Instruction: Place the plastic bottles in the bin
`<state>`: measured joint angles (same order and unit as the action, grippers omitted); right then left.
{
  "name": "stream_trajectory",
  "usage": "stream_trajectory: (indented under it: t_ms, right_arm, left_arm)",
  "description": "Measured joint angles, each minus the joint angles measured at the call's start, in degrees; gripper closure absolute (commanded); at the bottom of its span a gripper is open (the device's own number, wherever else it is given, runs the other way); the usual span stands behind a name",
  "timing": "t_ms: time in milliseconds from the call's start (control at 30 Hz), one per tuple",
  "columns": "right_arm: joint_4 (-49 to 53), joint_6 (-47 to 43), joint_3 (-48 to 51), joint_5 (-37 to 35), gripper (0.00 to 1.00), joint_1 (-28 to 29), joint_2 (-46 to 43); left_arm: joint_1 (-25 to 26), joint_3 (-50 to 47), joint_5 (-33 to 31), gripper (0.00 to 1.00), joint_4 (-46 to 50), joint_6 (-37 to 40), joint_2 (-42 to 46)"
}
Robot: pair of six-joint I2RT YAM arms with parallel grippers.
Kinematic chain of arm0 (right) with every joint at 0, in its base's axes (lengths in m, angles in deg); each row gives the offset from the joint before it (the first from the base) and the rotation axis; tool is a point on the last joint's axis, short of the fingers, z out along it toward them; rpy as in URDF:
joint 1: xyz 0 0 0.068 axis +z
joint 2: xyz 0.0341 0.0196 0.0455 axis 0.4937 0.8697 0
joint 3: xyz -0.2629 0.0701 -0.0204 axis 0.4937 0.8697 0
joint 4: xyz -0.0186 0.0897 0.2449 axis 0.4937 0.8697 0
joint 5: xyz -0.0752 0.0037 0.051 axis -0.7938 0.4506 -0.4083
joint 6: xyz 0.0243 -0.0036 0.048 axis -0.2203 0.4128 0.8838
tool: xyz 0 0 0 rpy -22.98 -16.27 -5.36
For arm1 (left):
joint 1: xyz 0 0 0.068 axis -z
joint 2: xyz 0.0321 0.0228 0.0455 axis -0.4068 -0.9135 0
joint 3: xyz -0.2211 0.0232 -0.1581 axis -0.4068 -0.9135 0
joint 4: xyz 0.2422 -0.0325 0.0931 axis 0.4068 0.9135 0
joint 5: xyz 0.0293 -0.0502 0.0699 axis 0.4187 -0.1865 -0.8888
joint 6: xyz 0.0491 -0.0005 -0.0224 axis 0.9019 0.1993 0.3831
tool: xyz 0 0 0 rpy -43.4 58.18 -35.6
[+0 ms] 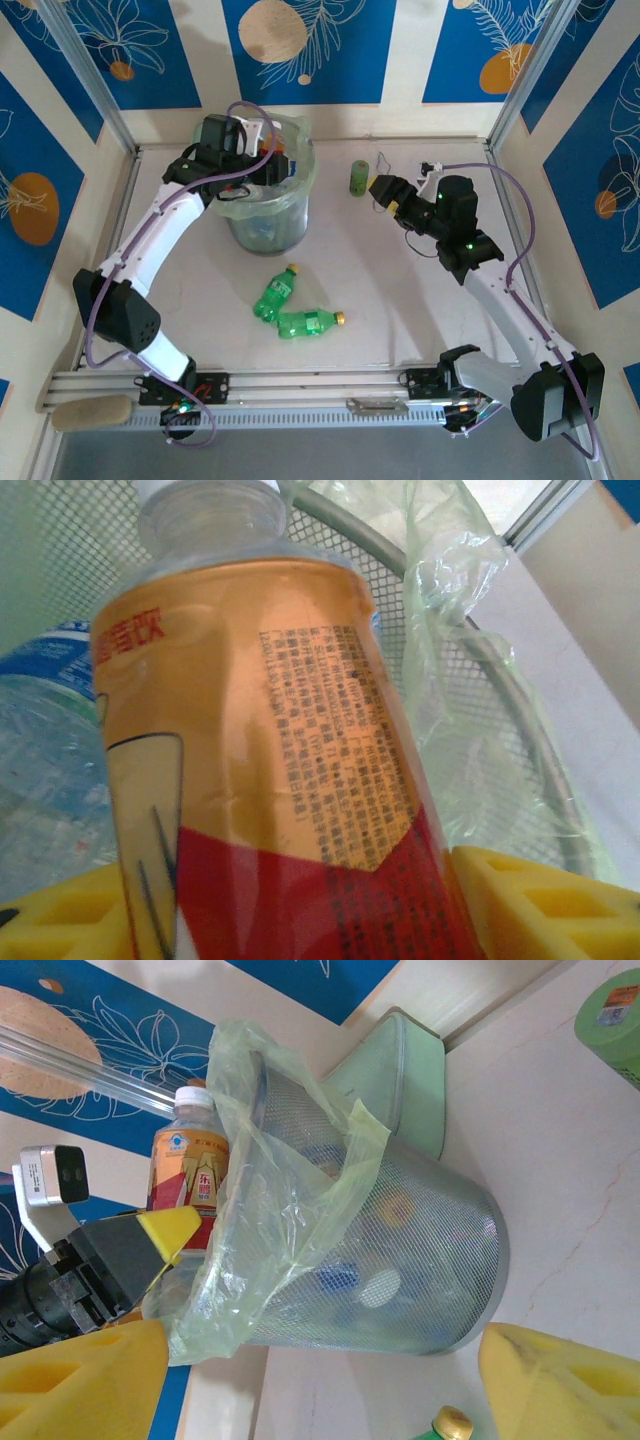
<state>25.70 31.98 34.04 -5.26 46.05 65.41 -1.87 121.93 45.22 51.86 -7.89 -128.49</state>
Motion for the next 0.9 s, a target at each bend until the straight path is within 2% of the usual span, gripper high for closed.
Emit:
stream_trajectory:
  t_ms: [133, 167, 333, 500, 733, 900]
  right_arm:
    - [0.0, 0.0, 0.0, 0.0, 0.18, 0.0, 0.0]
    - [0.0, 0.0, 0.0, 0.0, 0.18, 0.0, 0.0]
    - [0.0, 0.0, 0.0, -0.1, 0.18, 0.3, 0.0]
    - [0.7, 0.0, 0.0, -0.5, 0.18, 2.2, 0.1]
    - [3.5, 0.0, 0.0, -1.2, 0.18, 6.7, 3.4]
    - [7.3, 0.0, 0.1, -2.0, 0.18, 8.5, 5.0]
  left_arm:
    - [0.0, 0.4, 0.7, 0.03, 0.0, -0.5, -0.1]
    - [0.0, 0.4, 0.7, 0.0, 0.0, -0.4, 0.0]
    - [0.0, -0.6, 0.1, 0.0, -0.4, -0.9, 3.0]
    - [0.0, -4.9, -0.1, 0.0, -2.5, -0.9, 11.8]
    - [0.0, -17.1, 5.5, 0.0, -7.1, -0.9, 23.4]
    - [0.9, -25.4, 8.1, 0.0, -8.4, -0.4, 28.4]
